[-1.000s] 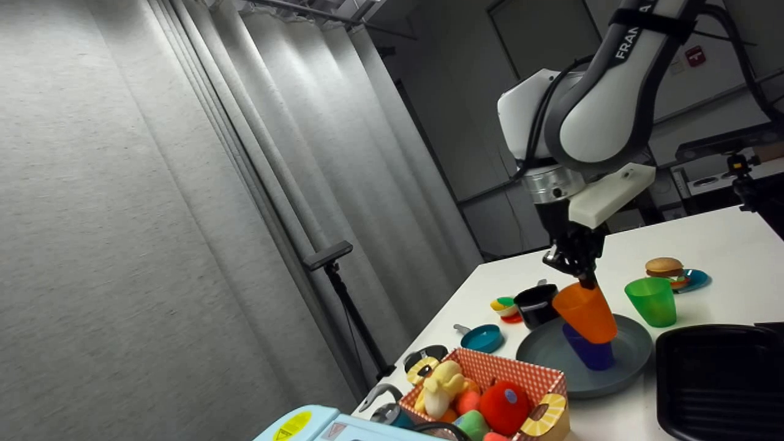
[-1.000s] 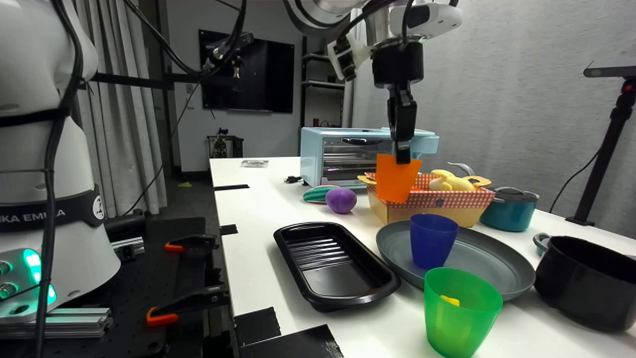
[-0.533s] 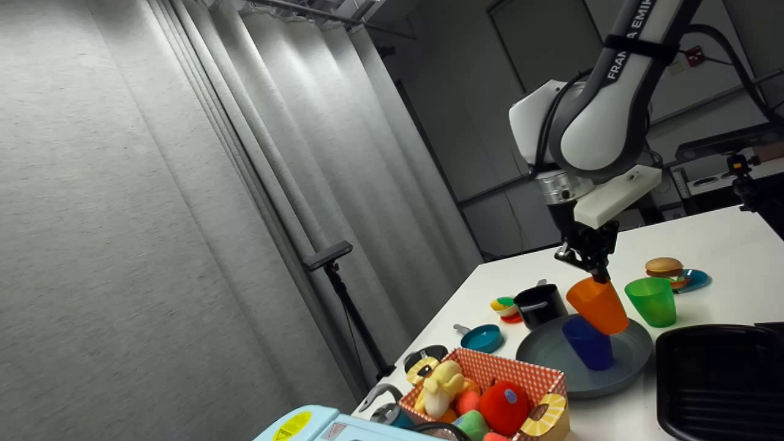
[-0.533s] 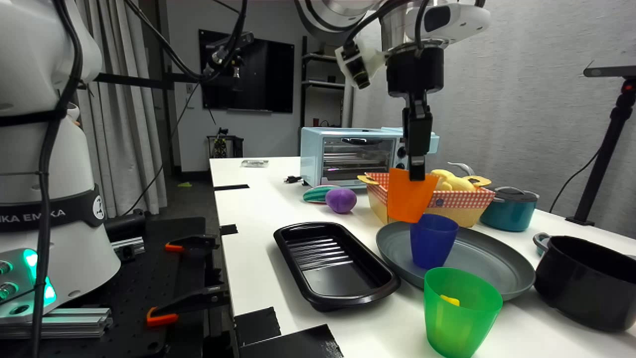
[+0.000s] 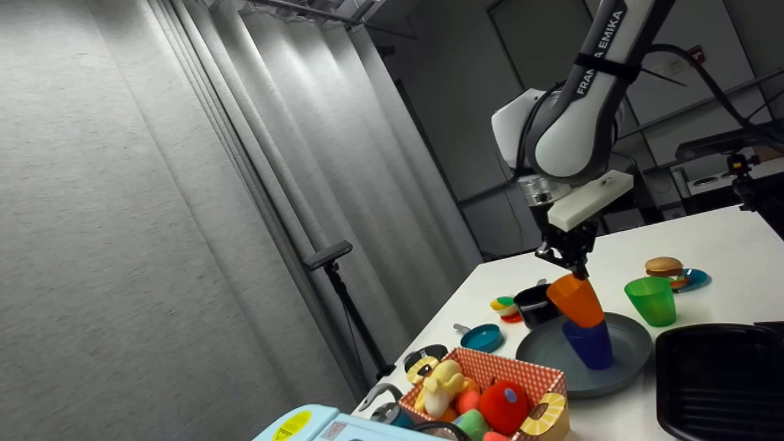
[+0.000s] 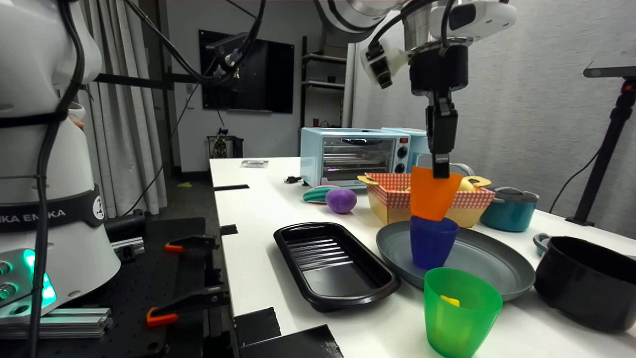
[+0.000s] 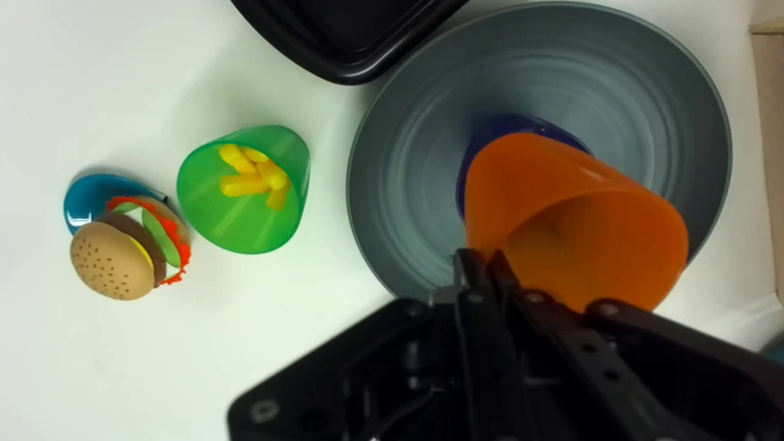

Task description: Move the orange cup and put it in the blue cup

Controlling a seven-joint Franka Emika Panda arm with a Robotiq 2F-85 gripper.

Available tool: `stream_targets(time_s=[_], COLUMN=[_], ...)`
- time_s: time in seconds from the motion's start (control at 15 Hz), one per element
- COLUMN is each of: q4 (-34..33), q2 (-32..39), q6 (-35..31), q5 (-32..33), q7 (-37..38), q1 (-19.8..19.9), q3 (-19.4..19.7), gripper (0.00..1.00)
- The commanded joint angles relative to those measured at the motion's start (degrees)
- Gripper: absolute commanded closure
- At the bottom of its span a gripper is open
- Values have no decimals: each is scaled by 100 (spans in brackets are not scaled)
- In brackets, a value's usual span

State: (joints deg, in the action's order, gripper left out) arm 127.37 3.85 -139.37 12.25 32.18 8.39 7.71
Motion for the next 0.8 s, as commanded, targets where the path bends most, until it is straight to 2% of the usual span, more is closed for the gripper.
stream_targets(time_s=[0.0,0.27,0.73], q4=[-351,-452,-693], q2=[293,563,841], q6=[191,151,153], q5=[45,47,1], q7=[116,171,73], q1=[10,-54,-206], q3=[193,329,335], gripper=[99,99,99])
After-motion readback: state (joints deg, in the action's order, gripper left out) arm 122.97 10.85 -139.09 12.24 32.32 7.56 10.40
